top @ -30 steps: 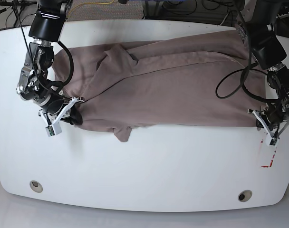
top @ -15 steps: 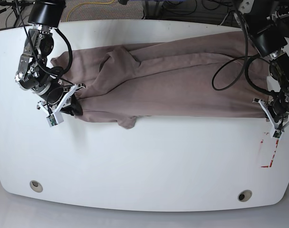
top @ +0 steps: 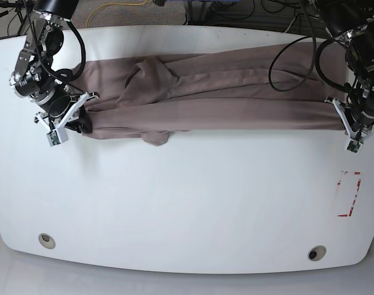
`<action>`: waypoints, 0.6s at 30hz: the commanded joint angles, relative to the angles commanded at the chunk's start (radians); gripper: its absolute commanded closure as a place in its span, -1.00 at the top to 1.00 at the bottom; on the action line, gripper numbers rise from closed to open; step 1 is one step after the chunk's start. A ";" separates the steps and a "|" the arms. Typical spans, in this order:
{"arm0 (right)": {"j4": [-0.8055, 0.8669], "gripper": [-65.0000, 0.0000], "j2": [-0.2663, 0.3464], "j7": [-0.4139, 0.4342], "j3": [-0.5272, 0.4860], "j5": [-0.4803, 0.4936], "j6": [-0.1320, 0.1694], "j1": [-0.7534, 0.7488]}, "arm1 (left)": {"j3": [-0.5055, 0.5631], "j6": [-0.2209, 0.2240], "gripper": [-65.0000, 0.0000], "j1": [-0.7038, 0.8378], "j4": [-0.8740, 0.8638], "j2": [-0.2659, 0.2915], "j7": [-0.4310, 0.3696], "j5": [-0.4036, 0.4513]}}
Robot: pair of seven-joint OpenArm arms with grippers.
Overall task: Fold the T-shirt properly
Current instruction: 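Fold the hem up over the shirt toward the shoulders with both grippers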
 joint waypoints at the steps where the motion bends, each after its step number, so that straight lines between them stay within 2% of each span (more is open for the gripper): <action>1: 0.005 -1.00 0.000 0.000 0.000 0.000 0.000 -0.008 | -0.008 0.000 -1.00 0.020 0.000 0.000 0.000 0.000; 8: 0.008 -1.00 -0.002 0.000 0.000 0.000 0.000 -0.063 | -0.038 0.000 -1.00 0.110 0.000 -0.002 -0.002 0.000; 15: 0.002 -0.98 -0.002 0.000 0.000 0.000 -0.003 -0.098 | -0.034 0.000 -1.00 0.138 -0.002 -0.003 -0.002 0.000; 17: 0.002 -0.88 -0.002 0.000 0.000 -0.002 -0.006 -0.104 | -0.031 0.000 -0.89 0.141 -0.002 -0.005 -0.002 0.000; 18: 0.002 -0.76 -0.002 -0.002 0.000 -0.002 -0.006 -0.110 | -0.026 0.000 -0.78 0.141 -0.002 -0.005 -0.002 0.000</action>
